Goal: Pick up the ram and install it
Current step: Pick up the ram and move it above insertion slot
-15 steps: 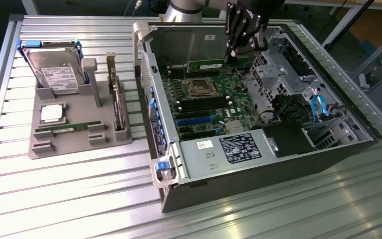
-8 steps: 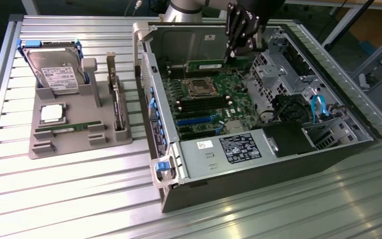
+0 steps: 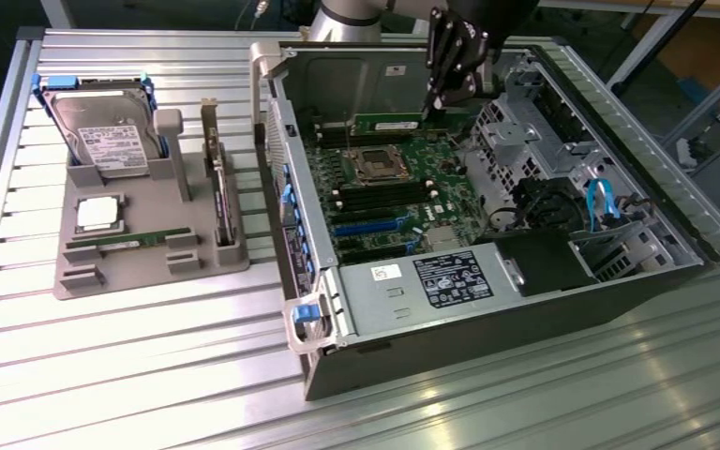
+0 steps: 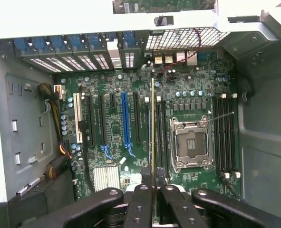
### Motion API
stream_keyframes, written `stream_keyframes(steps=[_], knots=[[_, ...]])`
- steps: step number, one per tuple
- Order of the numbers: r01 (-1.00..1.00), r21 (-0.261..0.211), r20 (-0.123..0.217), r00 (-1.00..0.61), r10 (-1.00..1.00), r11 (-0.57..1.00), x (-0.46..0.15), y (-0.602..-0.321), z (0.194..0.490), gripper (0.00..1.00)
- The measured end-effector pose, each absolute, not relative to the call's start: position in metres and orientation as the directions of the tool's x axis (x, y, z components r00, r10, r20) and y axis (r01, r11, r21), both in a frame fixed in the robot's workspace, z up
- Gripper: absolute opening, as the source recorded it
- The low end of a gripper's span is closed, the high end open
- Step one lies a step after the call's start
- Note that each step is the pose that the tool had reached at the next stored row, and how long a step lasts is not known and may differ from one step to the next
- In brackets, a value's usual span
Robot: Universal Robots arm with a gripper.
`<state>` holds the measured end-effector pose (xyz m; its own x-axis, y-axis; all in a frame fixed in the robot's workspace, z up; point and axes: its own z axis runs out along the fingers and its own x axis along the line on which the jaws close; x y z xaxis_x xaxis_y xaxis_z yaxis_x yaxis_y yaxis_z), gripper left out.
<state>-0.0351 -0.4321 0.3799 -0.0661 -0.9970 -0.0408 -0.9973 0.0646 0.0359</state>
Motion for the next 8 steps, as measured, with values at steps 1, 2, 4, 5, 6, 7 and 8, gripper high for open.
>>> stream_keyframes(steps=[1,2,4,5,6,7,8], knots=[[-0.997,0.039,-0.04,-0.066,-0.997,0.065,-0.0351,-0.4321,0.3799,0.13],[-0.997,0.04,-0.04,-0.067,-0.997,0.065,-0.0351,-0.4321,0.3799,0.13],[-0.997,0.04,-0.04,-0.066,-0.997,0.065,-0.035,-0.4321,0.3799,0.13],[-0.997,0.04,-0.04,-0.066,-0.997,0.065,-0.0342,-0.4321,0.3798,0.13],[-0.997,0.04,-0.04,-0.066,-0.997,0.065,-0.0326,-0.4321,0.3797,0.13],[-0.997,0.04,-0.04,-0.066,-0.997,0.065,-0.0301,-0.4321,0.3797,0.13],[-0.997,0.04,-0.04,-0.066,-0.997,0.065,-0.0289,-0.4321,0.3796,0.13]])
